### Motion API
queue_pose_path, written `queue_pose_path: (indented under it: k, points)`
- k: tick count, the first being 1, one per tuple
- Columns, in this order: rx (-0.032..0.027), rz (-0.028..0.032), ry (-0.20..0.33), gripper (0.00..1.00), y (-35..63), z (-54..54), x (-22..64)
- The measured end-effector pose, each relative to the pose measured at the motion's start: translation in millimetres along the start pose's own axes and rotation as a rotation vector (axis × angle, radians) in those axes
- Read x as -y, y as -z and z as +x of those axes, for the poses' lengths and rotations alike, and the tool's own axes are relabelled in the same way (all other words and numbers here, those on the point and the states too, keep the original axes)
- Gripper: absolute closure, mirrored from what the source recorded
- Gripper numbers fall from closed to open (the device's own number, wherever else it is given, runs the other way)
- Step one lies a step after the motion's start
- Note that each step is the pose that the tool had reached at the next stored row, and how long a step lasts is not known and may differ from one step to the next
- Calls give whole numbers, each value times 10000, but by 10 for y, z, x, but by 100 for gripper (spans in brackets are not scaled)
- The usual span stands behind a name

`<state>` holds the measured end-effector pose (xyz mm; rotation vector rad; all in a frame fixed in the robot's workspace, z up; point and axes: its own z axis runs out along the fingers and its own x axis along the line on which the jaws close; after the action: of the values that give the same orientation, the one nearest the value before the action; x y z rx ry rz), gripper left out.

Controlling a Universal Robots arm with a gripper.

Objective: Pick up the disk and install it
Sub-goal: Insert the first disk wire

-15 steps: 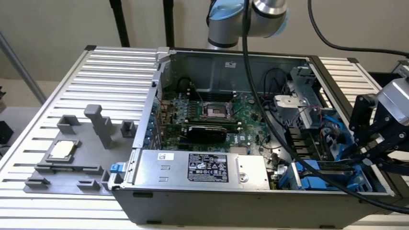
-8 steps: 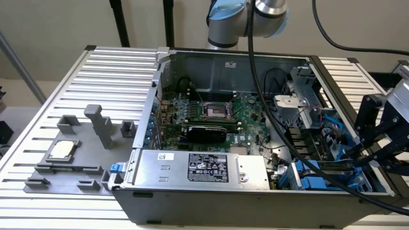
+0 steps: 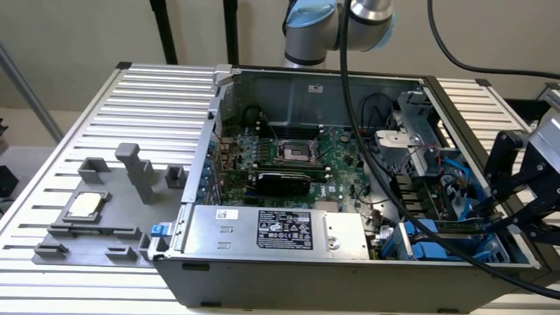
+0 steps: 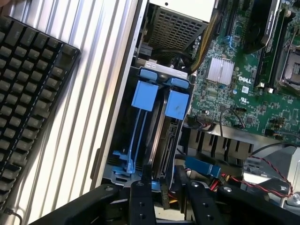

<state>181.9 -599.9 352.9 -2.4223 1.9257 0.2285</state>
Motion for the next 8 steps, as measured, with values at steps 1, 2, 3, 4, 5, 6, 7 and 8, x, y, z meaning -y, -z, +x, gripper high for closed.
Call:
queue_pose_path:
  k: [1, 2, 3, 4, 5, 6, 7, 8]
  points:
    - [0, 0, 1, 67, -7, 1, 1]
    - [-1, 0, 3, 67, -12, 2, 2]
    - [-2, -1, 4, 67, -14, 2, 2]
    - [-2, -1, 5, 67, -15, 3, 3]
    - [-2, -1, 6, 67, -15, 3, 3]
    - [-1, 0, 6, 69, -16, 3, 4]
    - [0, -1, 5, 69, -16, 3, 5]
    - [0, -1, 6, 69, -16, 3, 5]
